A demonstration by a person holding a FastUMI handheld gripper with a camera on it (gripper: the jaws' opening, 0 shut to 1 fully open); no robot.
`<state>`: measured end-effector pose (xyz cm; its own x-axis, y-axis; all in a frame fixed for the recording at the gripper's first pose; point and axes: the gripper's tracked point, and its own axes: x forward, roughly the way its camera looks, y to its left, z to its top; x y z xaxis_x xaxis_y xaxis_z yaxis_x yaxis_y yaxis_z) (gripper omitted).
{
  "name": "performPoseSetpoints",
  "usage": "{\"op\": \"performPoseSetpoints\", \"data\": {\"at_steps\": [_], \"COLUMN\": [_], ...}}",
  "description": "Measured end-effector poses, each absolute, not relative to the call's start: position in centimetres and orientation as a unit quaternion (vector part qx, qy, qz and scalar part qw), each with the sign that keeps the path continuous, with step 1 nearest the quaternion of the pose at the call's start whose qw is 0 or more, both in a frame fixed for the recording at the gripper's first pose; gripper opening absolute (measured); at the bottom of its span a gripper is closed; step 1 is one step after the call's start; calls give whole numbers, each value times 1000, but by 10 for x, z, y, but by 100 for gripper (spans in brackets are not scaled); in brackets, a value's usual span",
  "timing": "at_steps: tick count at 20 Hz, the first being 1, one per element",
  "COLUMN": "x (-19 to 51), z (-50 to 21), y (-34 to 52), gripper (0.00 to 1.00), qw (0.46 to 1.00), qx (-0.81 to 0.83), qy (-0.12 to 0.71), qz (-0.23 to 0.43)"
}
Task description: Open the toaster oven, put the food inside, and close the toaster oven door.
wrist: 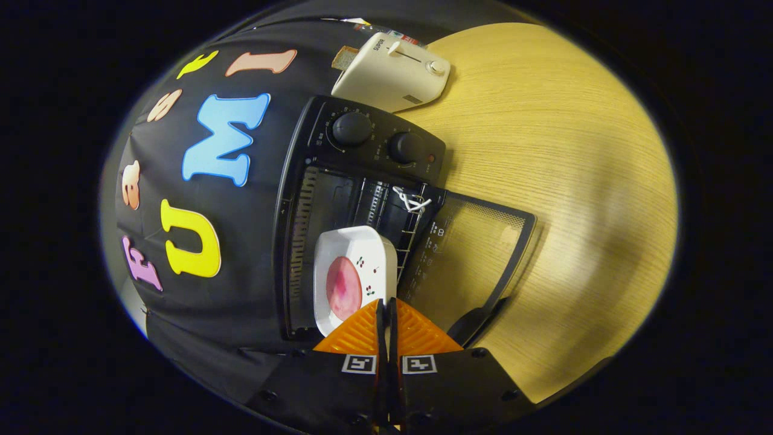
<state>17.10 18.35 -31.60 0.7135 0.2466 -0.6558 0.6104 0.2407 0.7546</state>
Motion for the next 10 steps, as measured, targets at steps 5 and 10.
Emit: {"op": "performPoseSetpoints", "data": {"at_steps": [5,10], "x": [201,222], "z": [-330,-345], "y": [185,185], "gripper": [2,2], "qw": [688,680], "qx": [629,635], "qy": [324,312], "qz": [-164,-194]}}
